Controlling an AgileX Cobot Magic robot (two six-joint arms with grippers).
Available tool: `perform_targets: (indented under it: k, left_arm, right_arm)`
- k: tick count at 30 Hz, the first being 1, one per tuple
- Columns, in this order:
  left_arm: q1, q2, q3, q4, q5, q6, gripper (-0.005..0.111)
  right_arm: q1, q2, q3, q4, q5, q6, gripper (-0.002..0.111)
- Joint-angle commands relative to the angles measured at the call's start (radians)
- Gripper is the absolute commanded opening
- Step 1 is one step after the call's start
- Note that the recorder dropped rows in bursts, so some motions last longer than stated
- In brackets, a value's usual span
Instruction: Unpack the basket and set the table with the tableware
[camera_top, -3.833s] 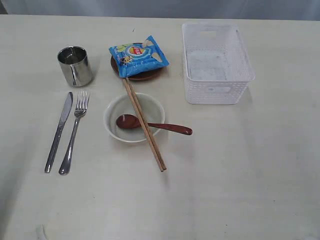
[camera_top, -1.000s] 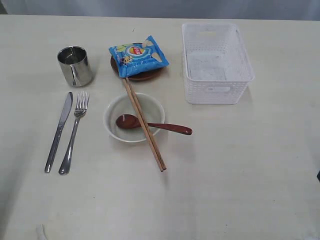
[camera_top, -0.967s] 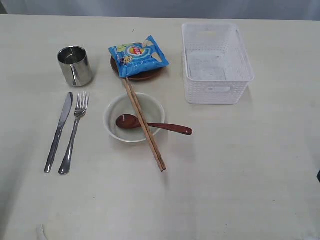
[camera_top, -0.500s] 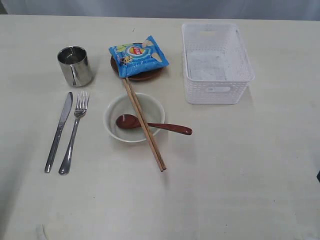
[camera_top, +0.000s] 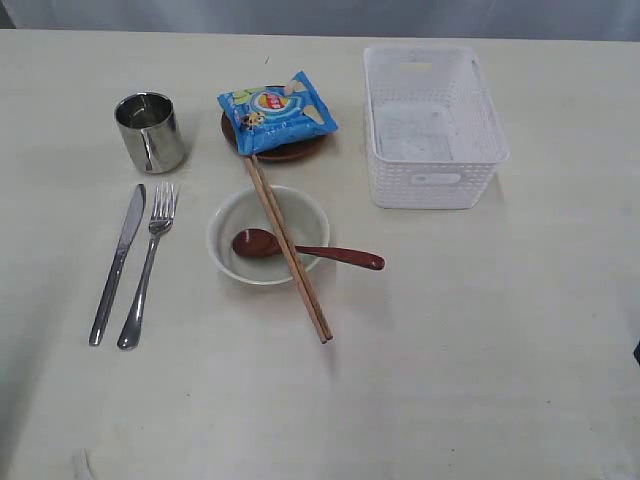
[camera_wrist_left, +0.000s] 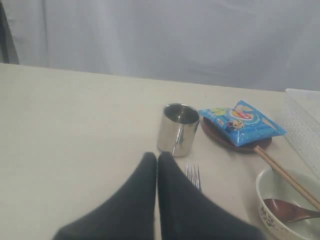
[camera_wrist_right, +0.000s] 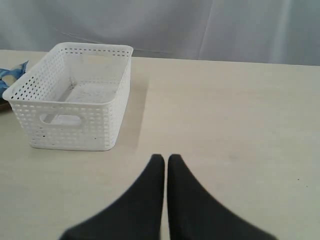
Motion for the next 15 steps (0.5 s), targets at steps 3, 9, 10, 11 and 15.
perform_targets:
  k: [3,9,10,11,15]
  left_arm:
    - [-0.002,-0.003,0.006,0.005,-0.027,0.000,0.000]
    - [-0.051,-0.003,0.006,0.093,-0.122,0.000,0.000]
    - [-0.068,-0.003,0.006,0.109,-0.126,0.000,0.000]
    - [-0.083,-0.003,0.006,0.113,-0.128,0.000,0.000]
    - [-0.130,-0.003,0.068,0.116,-0.179,0.000,0.000]
  right_arm:
    - [-0.001,-0.006,0.003,-0.009,-0.004,-0.002,0.003]
    - [-0.001,-0.006,0.003,-0.009,-0.004,-0.002,0.003]
    - [-0.001,-0.006,0.003,-0.009,-0.004,-0.002,0.003]
    - [-0.001,-0.006,0.003,-0.009,-0.004,-0.002,0.003]
    - [-0.001,-0.006,0.003,-0.009,-0.004,-0.002,0.003]
